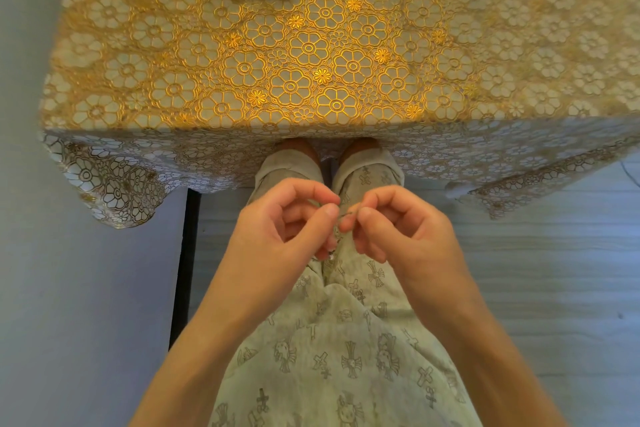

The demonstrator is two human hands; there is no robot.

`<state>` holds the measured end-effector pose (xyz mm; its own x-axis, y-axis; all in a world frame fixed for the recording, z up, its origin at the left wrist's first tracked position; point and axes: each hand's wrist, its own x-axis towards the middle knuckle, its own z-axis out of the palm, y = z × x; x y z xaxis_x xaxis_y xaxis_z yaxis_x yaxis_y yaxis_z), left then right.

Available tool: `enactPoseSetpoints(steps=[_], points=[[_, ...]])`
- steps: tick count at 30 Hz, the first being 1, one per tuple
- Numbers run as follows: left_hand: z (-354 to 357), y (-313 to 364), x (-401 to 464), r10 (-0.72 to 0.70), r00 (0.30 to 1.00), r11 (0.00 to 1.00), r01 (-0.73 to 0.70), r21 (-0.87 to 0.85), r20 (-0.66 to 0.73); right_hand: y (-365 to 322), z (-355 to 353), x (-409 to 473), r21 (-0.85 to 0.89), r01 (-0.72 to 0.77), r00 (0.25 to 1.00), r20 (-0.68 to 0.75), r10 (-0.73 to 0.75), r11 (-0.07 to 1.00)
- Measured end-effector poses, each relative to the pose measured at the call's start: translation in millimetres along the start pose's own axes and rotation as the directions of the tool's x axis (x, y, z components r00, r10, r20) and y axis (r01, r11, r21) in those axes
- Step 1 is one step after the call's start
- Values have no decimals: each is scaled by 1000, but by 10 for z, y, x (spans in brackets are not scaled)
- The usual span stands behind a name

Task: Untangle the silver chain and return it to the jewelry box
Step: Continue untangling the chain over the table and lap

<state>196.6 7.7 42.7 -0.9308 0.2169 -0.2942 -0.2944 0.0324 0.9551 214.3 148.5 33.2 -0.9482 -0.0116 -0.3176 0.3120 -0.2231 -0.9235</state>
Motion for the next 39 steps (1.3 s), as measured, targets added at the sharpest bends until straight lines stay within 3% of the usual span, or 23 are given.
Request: enactPoseSetpoints(steps=[12, 17, 25, 30, 39], points=[[-52, 14, -29, -70, 997, 990, 65, 126, 38, 62, -24, -29, 57, -170, 984, 70, 166, 984], [-58, -10, -43, -76, 996, 982, 67, 175, 46, 83, -73, -49, 93, -147, 986, 96, 138, 985], [-31, -17, -65, 67, 995, 935, -90, 343, 78, 75, -82, -47, 74, -69, 990, 129, 59, 995], [-41, -17, -57, 199, 967, 837, -252, 485, 159, 67, -88, -55, 77, -74, 989, 134, 63, 994], [-63, -74, -30, 226, 955, 826, -293, 481, 193, 9, -76, -90, -15, -85, 990, 111, 86, 996]])
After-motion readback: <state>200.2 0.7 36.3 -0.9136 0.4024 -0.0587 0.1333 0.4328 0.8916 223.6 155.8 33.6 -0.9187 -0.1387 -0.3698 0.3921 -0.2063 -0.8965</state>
